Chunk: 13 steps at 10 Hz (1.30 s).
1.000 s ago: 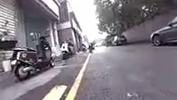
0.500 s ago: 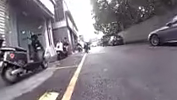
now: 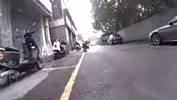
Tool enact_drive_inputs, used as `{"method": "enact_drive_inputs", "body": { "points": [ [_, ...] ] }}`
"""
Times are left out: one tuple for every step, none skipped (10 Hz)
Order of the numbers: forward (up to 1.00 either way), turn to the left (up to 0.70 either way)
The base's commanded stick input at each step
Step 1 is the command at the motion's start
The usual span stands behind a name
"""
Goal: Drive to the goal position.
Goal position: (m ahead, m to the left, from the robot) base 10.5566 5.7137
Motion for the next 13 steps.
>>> {"method": "enact_drive_inputs", "body": {
  "points": [
    [0.45,0.00],
    [0.45,0.00],
    [0.45,0.00],
    [0.45,0.00],
    [0.45,0.00],
    [0.45,0.00],
    [0.45,0.00],
    [0.45,0.00],
    [0.45,0.00],
    [0.45,0.00],
    [0.45,0.00],
    [0.45,0.00],
    [0.45,0.00]
  ]
}}
